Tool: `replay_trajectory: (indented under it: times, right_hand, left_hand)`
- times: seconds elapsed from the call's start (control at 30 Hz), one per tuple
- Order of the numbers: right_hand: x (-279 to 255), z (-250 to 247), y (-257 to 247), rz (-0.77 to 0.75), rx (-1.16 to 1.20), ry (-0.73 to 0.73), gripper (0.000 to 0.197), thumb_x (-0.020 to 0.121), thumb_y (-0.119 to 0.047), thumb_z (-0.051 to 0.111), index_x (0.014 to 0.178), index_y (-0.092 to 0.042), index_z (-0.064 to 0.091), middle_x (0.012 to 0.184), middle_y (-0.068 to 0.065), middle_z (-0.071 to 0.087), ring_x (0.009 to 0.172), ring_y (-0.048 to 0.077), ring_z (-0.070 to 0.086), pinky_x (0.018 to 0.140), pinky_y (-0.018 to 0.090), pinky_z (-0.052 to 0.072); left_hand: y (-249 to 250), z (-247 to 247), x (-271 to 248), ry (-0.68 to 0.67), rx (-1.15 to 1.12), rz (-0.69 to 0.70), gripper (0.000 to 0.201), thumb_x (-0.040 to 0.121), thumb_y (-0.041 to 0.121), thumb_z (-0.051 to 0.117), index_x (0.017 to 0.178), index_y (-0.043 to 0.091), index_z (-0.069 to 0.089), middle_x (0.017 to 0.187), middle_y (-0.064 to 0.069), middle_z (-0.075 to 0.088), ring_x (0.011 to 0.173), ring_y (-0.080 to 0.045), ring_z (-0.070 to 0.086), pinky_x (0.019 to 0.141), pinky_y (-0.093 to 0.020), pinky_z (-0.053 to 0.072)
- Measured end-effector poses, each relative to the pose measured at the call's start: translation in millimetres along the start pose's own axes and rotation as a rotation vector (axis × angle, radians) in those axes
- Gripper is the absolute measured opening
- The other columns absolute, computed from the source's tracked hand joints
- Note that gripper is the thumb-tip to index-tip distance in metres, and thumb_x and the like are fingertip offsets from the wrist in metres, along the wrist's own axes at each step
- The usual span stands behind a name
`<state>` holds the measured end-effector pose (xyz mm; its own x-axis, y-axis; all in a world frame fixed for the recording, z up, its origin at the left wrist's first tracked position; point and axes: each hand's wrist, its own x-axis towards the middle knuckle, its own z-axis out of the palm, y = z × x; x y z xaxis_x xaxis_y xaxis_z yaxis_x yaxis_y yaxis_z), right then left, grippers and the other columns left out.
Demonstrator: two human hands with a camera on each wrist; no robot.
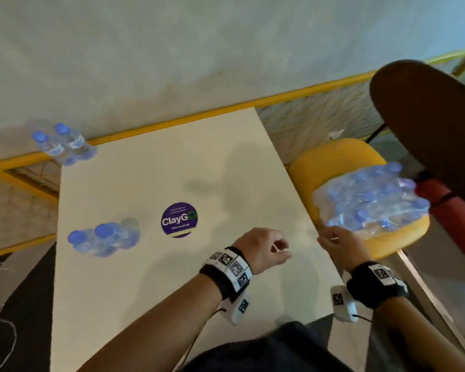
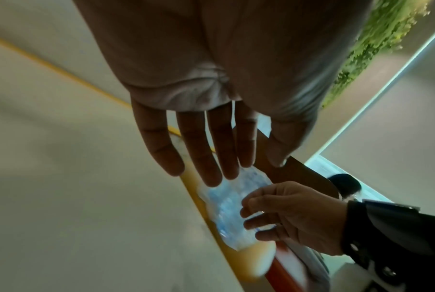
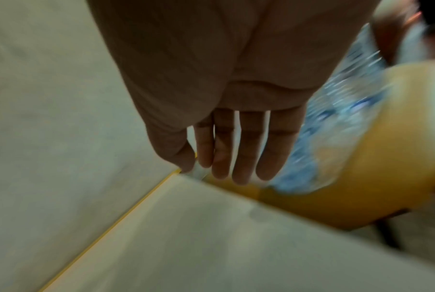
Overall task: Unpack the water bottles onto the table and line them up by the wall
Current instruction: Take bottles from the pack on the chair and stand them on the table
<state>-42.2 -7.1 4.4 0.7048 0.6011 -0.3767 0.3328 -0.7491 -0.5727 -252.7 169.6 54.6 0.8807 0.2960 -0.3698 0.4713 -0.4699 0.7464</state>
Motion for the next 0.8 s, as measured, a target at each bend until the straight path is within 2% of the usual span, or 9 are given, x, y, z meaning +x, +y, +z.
replay_trajectory:
  times: [0.07,0.17,0.27,0.37,0.43,0.5,0.6,0.7,0.8]
  right_hand:
    - [0,-36,45,0.105,0.039,0.111,0.007,0.086,-0.027,0.073,0.090,-0.022,0.070,0.086,-0.003,0.072,0.086,0.022,0.069,0.075,0.032,0.049]
    - [7,-79,94,0.257,0.105,0.245,0.031,0.088,-0.026,0.069,0.117,-0.018,0.064,0.099,-0.002,0.067,0.090,0.023,0.061,0.080,0.033,0.044]
    - [28,-104,125,0.340,0.157,0.295,0.055,0.089,-0.030,0.068,0.139,-0.019,0.048,0.122,0.001,0.065,0.099,0.025,0.062,0.086,0.041,0.051]
    - [49,-114,144,0.348,0.192,0.301,0.065,0.089,-0.033,0.070,0.145,-0.023,0.040,0.124,0.000,0.059,0.104,0.027,0.062,0.084,0.041,0.050]
    - [64,-115,156,0.340,0.216,0.317,0.063,0.086,-0.038,0.071,0.142,-0.029,0.043,0.121,-0.005,0.059,0.099,0.026,0.063,0.080,0.039,0.049]
    - [72,-115,164,0.352,0.273,0.331,0.059,0.082,-0.043,0.071,0.135,-0.035,0.047,0.124,-0.005,0.060,0.096,0.024,0.064,0.079,0.041,0.053]
    - [82,-112,169,0.335,0.334,0.331,0.049,0.080,-0.043,0.074,0.124,-0.033,0.056,0.126,-0.005,0.060,0.090,0.018,0.064,0.072,0.033,0.048]
    - [89,-113,167,0.340,0.330,0.332,0.059,0.077,-0.049,0.078,0.126,-0.023,0.056,0.131,0.006,0.056,0.099,0.021,0.061,0.077,0.033,0.044]
    - [96,-116,166,0.388,0.325,0.306,0.084,0.075,-0.055,0.078,0.142,-0.016,0.044,0.139,0.011,0.050,0.121,0.030,0.056,0.082,0.037,0.045]
  left_hand:
    - [39,33,36,-0.075,-0.029,0.010,0.036,0.092,0.043,0.073,0.118,0.017,0.072,0.113,-0.001,0.075,0.098,-0.019,0.072,0.092,-0.034,0.057]
    - [86,85,78,-0.215,-0.034,-0.047,0.052,0.093,0.044,0.071,0.136,0.015,0.063,0.130,-0.007,0.069,0.115,-0.027,0.068,0.098,-0.037,0.053]
    - [111,133,109,-0.305,-0.039,-0.106,0.079,0.089,0.052,0.072,0.153,0.020,0.039,0.139,-0.012,0.063,0.120,-0.035,0.064,0.100,-0.044,0.053]
    - [131,157,131,-0.194,-0.185,-0.196,0.095,0.089,0.045,0.074,0.162,0.029,0.015,0.147,-0.010,0.054,0.125,-0.036,0.060,0.100,-0.041,0.050]
    - [140,165,146,-0.092,-0.251,-0.274,0.091,0.091,0.039,0.073,0.163,0.022,0.020,0.153,-0.011,0.050,0.133,-0.035,0.056,0.107,-0.038,0.046]
    - [148,174,158,-0.016,-0.315,-0.363,0.085,0.087,0.042,0.072,0.158,0.016,0.033,0.149,-0.012,0.053,0.133,-0.035,0.056,0.112,-0.040,0.047]
    - [154,186,169,0.081,-0.392,-0.495,0.080,0.080,0.053,0.068,0.143,0.008,0.048,0.134,-0.016,0.063,0.120,-0.037,0.064,0.102,-0.045,0.055]
    - [157,192,182,0.152,-0.410,-0.633,0.098,0.092,0.056,0.065,0.157,-0.003,0.022,0.152,-0.024,0.044,0.133,-0.041,0.053,0.109,-0.044,0.048]
    - [161,192,196,0.197,-0.456,-0.785,0.109,0.092,0.067,0.062,0.164,0.008,0.005,0.160,-0.023,0.028,0.143,-0.043,0.041,0.115,-0.045,0.037]
